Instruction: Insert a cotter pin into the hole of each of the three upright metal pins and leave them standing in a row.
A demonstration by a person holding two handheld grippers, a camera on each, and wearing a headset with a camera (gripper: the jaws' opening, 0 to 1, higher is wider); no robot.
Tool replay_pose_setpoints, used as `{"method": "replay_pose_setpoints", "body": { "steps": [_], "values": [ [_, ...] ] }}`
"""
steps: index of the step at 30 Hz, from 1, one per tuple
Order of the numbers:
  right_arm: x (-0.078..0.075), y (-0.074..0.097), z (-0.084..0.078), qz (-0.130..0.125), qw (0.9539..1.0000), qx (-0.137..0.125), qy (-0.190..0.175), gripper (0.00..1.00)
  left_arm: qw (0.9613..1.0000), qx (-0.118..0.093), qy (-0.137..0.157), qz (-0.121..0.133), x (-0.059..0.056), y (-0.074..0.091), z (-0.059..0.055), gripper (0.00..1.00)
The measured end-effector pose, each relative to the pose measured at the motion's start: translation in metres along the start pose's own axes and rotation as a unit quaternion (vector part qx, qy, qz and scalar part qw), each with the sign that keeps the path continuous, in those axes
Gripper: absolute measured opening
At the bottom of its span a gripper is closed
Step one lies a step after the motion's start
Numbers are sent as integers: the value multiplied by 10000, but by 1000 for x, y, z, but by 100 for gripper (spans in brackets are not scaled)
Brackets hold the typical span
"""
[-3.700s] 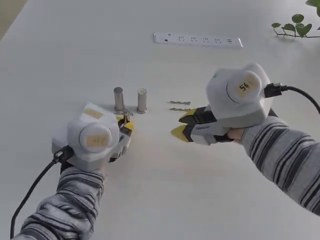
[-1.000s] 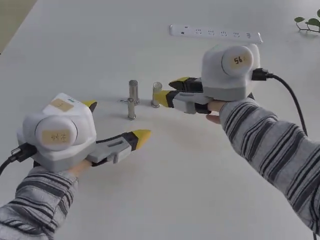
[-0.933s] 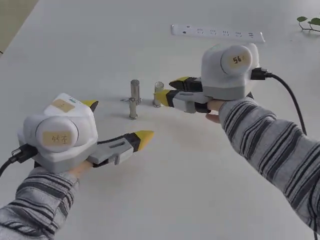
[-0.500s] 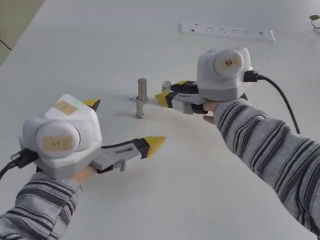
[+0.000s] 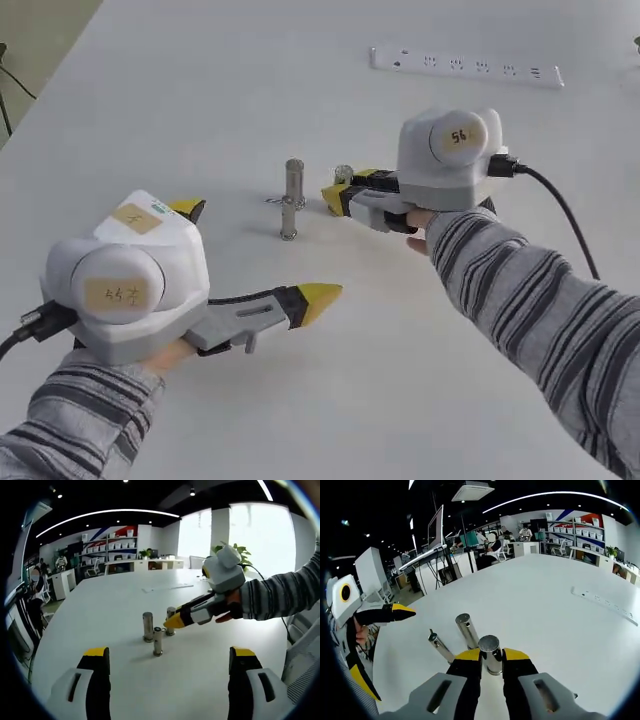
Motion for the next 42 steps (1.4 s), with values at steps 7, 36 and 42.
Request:
{"method": "replay_pose_setpoints", "body": {
  "steps": [7, 36, 42],
  "values": [
    [4, 7, 1, -216, 9995, 55, 230, 8, 10000, 47, -28, 44, 1, -1, -2, 99],
    [28, 52, -35, -338, 9978, 244, 521, 8, 10000, -6, -41, 4, -8, 10, 0, 99],
    [29, 54, -41, -346, 9973, 280, 583, 8, 10000, 19, -60, 15, -8, 11, 0, 99]
  ]
}}
Point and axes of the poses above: the centre of the closed fingertips' face, and the gripper's own axes: y roughly backward along the fingers, x roughly to its left, z roughly out of its top, the point moved 8 cm from there along y, roughly backward along the fingers, and after that the axes turned 5 degrees about -y, right-handed, at the moved point
